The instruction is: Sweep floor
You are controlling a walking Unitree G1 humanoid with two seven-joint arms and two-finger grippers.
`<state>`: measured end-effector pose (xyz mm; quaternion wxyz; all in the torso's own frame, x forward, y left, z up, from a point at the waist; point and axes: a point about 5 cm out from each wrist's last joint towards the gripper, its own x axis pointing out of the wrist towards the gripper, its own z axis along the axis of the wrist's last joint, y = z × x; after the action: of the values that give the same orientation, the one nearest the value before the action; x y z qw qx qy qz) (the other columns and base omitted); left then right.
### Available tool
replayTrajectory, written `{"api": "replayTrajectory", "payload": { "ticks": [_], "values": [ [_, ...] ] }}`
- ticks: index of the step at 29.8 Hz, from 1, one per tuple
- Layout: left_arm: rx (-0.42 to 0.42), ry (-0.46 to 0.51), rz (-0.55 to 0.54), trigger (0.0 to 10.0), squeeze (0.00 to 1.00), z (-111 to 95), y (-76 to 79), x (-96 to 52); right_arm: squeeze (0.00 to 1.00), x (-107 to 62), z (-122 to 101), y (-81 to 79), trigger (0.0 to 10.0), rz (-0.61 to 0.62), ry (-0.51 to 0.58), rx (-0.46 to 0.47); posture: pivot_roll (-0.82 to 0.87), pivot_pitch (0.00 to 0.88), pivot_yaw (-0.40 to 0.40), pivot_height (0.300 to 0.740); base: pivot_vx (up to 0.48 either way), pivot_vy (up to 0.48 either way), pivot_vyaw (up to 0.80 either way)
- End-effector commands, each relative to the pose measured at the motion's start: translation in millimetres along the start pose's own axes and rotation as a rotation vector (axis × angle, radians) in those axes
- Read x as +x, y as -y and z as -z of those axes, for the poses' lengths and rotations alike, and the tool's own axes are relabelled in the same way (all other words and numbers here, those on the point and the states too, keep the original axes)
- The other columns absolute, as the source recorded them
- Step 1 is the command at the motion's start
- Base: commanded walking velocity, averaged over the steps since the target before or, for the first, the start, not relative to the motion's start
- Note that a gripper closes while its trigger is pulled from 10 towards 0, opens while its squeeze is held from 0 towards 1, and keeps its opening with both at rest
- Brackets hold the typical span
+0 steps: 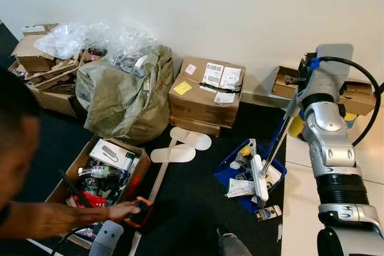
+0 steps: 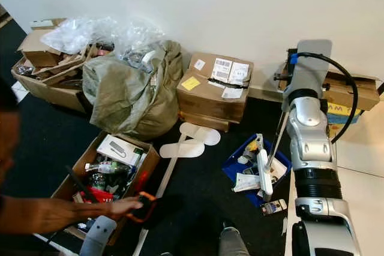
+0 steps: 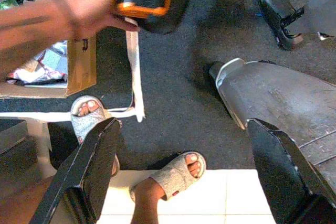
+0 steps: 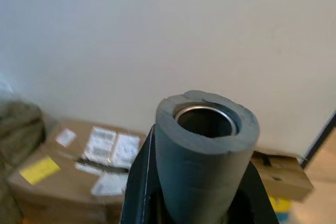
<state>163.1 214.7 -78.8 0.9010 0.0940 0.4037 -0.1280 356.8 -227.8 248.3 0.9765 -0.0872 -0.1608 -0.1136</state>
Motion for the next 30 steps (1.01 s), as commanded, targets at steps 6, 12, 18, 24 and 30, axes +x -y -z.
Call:
{"api": "replayTrajectory", "payload": {
  "ticks": [6, 12, 18, 24, 30],
  "values": [
    [-0.014, -0.055, -0.002, 10.0, 0.0, 13, 2.5, -3.3, 0.0, 3.7, -39, -6.7, 10.0, -0.038, 0.207, 0.095, -0.05, 0.194, 0.092, 0.74, 0.0, 0.0, 0.0],
    [-0.016, -0.054, -0.005, 10.0, 0.0, 10, 3.9, -1.0, 0.0, 7.6, -51, -2.4, 10.0, -0.041, 0.253, 0.097, -0.06, 0.18, 0.09, 0.74, 0.0, 0.0, 0.0],
    [-0.019, -0.052, -0.009, 10.0, 0.0, 6, 4.7, 1.0, 0.0, 10.1, -56, 0.0, 10.0, -0.044, 0.273, 0.089, -0.07, 0.161, 0.086, 0.74, 0.0, 0.0, 0.0],
    [-0.024, -0.047, -0.013, 10.0, 0.0, 2, 5.7, 3.6, 0.0, 12.6, -63, 2.1, 10.0, -0.058, 0.292, 0.073, -0.08, 0.149, 0.082, 0.74, 0.0, 0.0, 0.0],
    [-0.033, -0.049, -0.017, 10.0, 0.0, -1, 6.6, 5.4, 0.0, 13.2, -76, -0.3, 10.0, -0.154, 0.323, 0.207, -0.09, 0.132, 0.08, 0.74, 0.0, 0.0, 0.0]
  ]
}}
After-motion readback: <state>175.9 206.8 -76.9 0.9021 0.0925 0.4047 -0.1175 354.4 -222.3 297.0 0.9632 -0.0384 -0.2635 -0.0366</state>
